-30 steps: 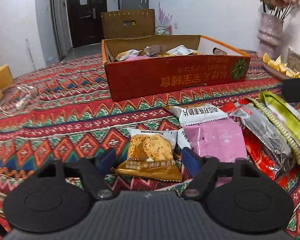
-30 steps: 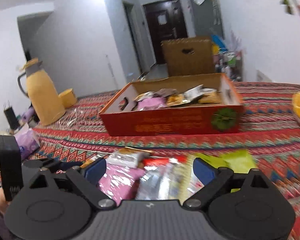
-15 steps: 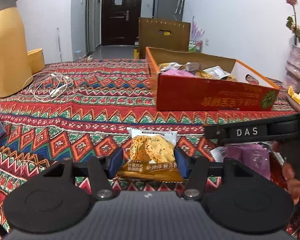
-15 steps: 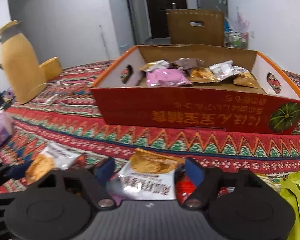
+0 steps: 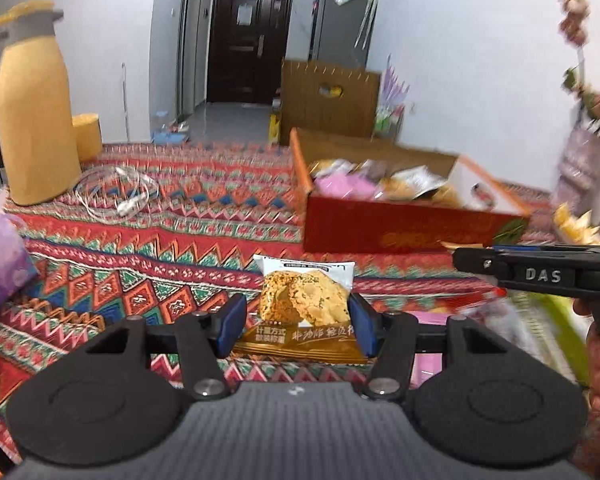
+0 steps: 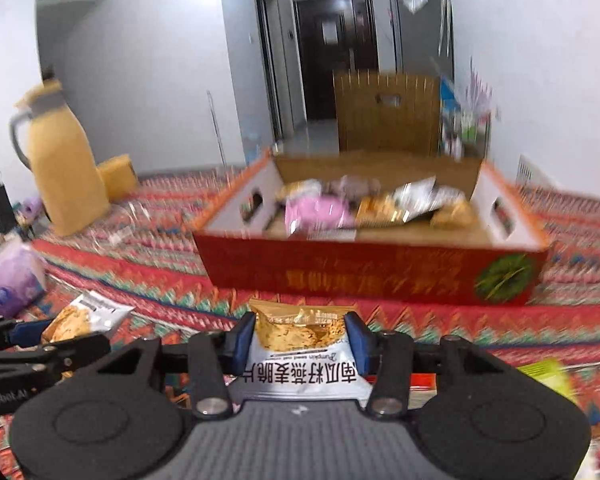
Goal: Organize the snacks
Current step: 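Carry both packets into the orange box and open both tools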
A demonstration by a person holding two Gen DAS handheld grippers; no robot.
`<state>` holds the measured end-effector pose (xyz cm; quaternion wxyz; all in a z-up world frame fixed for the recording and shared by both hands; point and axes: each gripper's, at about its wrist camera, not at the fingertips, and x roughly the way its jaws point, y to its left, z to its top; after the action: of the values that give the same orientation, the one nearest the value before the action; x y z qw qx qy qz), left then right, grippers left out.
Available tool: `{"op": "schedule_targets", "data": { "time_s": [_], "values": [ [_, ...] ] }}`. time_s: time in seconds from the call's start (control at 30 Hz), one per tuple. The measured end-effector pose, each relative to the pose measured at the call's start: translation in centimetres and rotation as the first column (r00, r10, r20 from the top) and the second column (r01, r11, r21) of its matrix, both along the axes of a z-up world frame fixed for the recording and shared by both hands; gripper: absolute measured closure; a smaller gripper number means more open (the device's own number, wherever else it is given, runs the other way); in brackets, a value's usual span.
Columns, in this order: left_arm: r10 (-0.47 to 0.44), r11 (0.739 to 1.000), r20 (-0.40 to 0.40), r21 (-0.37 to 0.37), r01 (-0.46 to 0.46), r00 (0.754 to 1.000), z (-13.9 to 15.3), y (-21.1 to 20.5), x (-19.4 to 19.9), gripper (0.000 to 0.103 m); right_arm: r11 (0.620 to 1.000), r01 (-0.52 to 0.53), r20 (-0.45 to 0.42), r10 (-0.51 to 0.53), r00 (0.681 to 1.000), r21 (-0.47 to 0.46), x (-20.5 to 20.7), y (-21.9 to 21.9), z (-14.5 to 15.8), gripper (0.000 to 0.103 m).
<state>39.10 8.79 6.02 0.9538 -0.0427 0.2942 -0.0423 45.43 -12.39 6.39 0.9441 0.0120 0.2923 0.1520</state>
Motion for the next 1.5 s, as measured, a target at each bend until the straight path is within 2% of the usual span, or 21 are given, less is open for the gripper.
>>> {"op": "schedule_targets", "data": {
  "time_s": [0.1,0.2,0.3,0.37,0.5,0.67,0.97,1.17,1.33,1.5],
  "values": [
    [-0.014,1.000,0.050,0.004,0.014,0.999,1.3,-1.0,-3.9,0.047,1.000,-0.007,0.068,0.007,0.998,0.006,-4.2,-2.7,1.9,0.056],
    [0.014,0.999,0.097,0.033,-0.017,0.995,1.7,-2.2,-8.1,0.047,0.999,0.003,0.112,0.003,0.994,-0.050,-8.6,-4.5,2.2,0.056],
    [0.036,0.999,0.060,-0.021,-0.035,0.998,1.2,-3.1,-11.3,0.047,0.997,0.035,0.130,-0.026,0.991,-0.071,-13.1,-6.5,1.6,0.056],
    [0.037,0.998,0.025,-0.056,-0.036,0.999,0.6,-3.9,-13.3,0.047,0.998,0.046,0.109,-0.040,0.993,-0.050,-15.5,-8.0,0.9,0.056],
    [0.002,0.998,0.005,-0.056,-0.001,1.000,-0.4,-6.0,-16.9,0.047,0.998,0.055,0.036,-0.056,0.998,0.007,-19.9,-10.9,-0.6,0.056],
    [-0.015,0.999,-0.012,-0.039,0.014,1.000,-0.6,-8.1,-19.0,0.047,0.998,0.062,0.015,-0.062,0.998,-0.006,-22.6,-12.7,-1.7,0.056],
    [-0.028,0.999,0.024,-0.040,0.029,0.999,0.2,-9.5,-20.3,0.046,0.999,0.015,0.018,-0.016,1.000,0.048,-23.8,-13.2,-2.2,0.056],
    [-0.025,0.999,0.039,-0.038,0.026,0.999,0.8,-9.0,-18.5,0.046,0.998,0.007,0.026,-0.008,1.000,0.067,-22.6,-13.1,-1.8,0.056],
    [-0.057,0.995,0.083,-0.076,0.064,0.995,3.3,-7.6,-13.8,0.047,0.998,-0.047,0.069,0.045,0.997,0.029,-18.2,-12.8,0.3,0.056],
    [-0.099,0.994,0.105,-0.035,0.104,0.989,5.7,-7.3,-5.9,0.046,0.994,-0.108,0.144,0.107,0.984,-0.004,-11.2,-12.2,4.1,0.056]
  ]
}}
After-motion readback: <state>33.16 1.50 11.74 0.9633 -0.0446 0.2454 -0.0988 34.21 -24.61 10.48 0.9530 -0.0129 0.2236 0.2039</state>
